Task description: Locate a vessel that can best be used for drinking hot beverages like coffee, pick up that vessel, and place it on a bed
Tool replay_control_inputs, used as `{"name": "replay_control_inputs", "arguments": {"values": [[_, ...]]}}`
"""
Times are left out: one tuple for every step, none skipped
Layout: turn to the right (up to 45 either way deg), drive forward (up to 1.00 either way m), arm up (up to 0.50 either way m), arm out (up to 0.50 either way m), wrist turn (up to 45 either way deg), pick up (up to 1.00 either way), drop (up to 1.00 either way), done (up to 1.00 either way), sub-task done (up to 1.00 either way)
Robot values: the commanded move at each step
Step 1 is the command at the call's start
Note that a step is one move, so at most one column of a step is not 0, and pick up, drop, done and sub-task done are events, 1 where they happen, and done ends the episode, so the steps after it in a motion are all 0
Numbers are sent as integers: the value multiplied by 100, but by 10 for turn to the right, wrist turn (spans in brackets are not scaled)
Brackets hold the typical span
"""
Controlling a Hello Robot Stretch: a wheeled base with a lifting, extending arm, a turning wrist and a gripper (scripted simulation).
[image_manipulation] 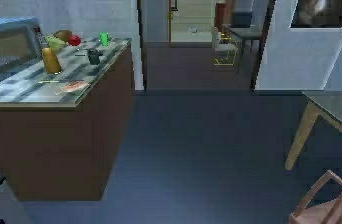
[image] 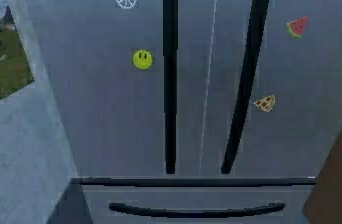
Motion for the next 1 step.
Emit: {"name": "replay_control_inputs", "arguments": {"values": [[450,0,0,0,0,0,0,0,0]]}}
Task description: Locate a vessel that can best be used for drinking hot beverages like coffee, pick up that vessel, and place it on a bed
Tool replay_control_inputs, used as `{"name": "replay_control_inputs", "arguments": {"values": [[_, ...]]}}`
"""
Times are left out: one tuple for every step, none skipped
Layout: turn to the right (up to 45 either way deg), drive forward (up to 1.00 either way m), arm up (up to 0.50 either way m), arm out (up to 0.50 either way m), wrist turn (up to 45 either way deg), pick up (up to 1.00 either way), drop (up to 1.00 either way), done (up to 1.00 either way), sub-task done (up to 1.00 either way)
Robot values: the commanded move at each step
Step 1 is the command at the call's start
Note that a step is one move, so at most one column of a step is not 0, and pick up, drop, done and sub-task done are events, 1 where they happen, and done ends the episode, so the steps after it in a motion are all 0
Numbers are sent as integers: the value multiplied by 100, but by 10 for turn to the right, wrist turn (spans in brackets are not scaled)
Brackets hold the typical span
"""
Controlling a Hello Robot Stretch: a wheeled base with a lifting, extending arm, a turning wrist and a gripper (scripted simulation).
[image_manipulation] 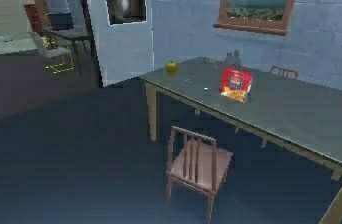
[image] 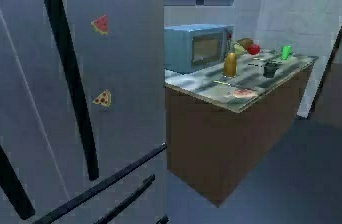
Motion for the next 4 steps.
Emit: {"name": "replay_control_inputs", "arguments": {"values": [[450,0,0,0,0,0,0,0,0],[0,100,0,0,0,0,0,0,0],[-450,0,0,0,0,0,0,0,0],[-450,0,0,0,0,0,0,0,0]]}}
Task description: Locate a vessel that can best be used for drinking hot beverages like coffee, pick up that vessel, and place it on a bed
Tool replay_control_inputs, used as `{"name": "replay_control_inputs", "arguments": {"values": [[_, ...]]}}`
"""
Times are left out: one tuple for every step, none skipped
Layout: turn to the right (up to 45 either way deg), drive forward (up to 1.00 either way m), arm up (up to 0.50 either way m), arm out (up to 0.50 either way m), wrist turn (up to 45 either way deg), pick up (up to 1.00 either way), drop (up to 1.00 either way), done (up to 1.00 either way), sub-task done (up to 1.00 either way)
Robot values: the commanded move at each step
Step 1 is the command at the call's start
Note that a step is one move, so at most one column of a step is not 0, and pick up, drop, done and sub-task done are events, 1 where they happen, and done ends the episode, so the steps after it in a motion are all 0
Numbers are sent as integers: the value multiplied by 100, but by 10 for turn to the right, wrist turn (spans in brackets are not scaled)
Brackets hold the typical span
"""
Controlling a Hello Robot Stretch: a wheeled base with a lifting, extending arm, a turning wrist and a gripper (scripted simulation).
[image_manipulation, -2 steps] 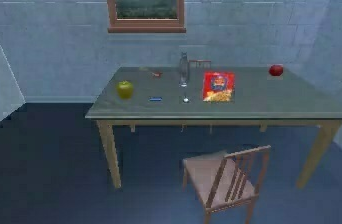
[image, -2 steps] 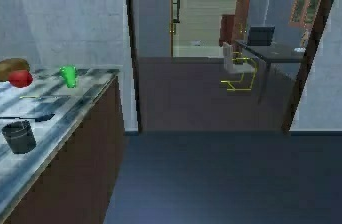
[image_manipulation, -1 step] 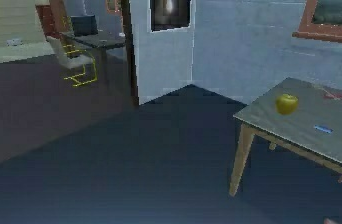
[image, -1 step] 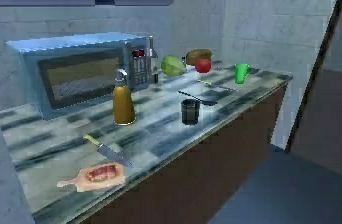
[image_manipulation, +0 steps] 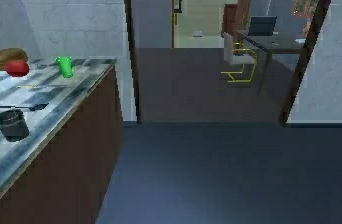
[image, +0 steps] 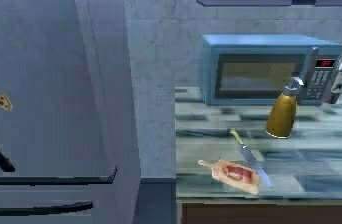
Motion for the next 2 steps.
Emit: {"name": "replay_control_inputs", "arguments": {"values": [[-360,0,0,0,0,0,0,0,0],[450,0,0,0,0,0,0,0,0]]}}
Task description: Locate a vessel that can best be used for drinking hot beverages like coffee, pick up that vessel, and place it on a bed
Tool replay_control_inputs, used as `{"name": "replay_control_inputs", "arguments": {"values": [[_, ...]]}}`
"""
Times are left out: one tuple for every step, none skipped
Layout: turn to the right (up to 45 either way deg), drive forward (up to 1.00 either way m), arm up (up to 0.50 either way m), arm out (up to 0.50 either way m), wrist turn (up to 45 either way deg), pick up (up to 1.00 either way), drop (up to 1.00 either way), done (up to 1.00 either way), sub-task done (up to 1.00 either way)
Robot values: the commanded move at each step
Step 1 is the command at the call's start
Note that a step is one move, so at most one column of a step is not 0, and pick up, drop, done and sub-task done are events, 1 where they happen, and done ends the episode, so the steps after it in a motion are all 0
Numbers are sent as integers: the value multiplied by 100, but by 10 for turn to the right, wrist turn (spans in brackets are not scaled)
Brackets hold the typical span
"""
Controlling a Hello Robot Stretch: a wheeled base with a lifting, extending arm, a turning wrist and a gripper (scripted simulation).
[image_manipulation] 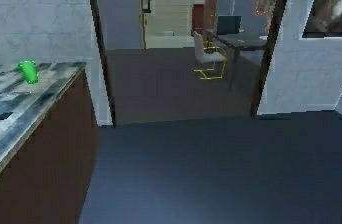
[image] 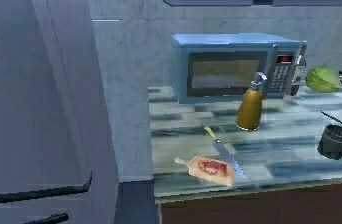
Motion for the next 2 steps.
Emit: {"name": "replay_control_inputs", "arguments": {"values": [[450,0,0,0,0,0,0,0,0],[0,40,0,0,0,0,0,0,0]]}}
